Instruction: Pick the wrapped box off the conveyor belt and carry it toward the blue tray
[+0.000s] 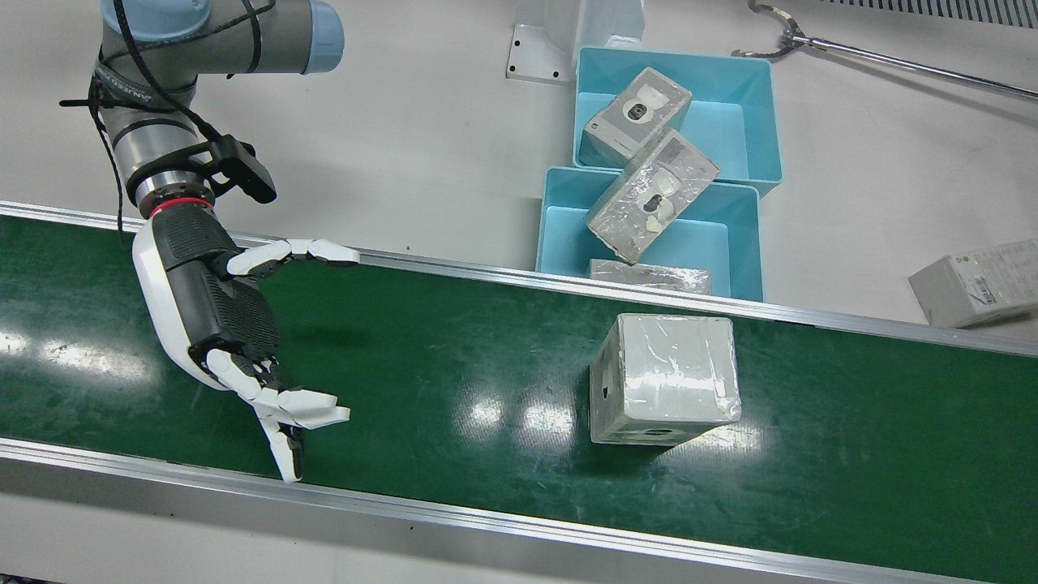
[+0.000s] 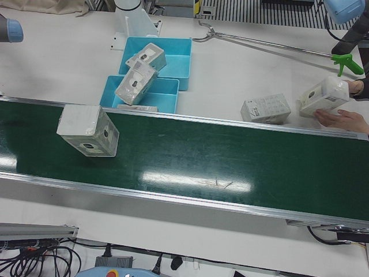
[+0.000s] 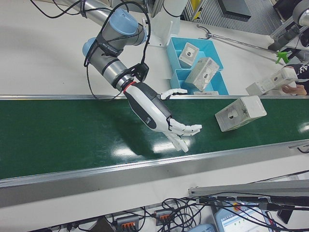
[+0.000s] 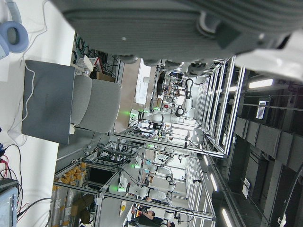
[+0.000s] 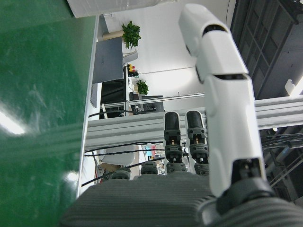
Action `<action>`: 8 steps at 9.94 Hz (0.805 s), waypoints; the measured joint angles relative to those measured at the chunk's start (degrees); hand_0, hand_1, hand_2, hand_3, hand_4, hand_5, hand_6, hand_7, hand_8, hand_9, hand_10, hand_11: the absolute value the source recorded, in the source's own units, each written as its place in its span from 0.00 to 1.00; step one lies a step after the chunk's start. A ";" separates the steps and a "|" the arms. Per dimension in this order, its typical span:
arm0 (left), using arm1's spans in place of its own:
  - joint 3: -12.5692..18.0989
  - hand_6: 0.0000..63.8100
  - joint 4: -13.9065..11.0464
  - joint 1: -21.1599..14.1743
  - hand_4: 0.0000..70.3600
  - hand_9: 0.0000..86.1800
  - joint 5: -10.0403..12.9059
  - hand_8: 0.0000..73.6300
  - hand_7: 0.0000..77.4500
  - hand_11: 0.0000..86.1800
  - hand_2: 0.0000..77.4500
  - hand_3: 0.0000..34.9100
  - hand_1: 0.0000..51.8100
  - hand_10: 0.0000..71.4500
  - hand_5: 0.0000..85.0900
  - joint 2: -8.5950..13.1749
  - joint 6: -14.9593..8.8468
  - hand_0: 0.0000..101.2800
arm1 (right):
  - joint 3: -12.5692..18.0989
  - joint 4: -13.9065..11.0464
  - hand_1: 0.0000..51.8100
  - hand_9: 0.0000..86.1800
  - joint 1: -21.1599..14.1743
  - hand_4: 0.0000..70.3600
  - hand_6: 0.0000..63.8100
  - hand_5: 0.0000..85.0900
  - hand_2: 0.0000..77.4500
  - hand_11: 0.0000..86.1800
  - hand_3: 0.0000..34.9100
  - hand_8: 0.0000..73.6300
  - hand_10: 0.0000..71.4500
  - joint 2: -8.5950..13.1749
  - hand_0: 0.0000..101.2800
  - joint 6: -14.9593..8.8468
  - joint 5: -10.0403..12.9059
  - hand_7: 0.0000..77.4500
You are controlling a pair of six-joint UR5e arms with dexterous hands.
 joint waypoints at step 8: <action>0.00 0.00 0.00 0.00 0.00 0.00 0.00 0.01 0.01 0.01 0.01 0.00 0.00 0.01 0.01 0.00 0.00 0.00 | 2.58 -10.49 0.38 0.03 0.92 0.24 0.09 0.25 0.20 0.02 0.17 0.01 0.00 0.48 0.52 -0.37 1.84 0.28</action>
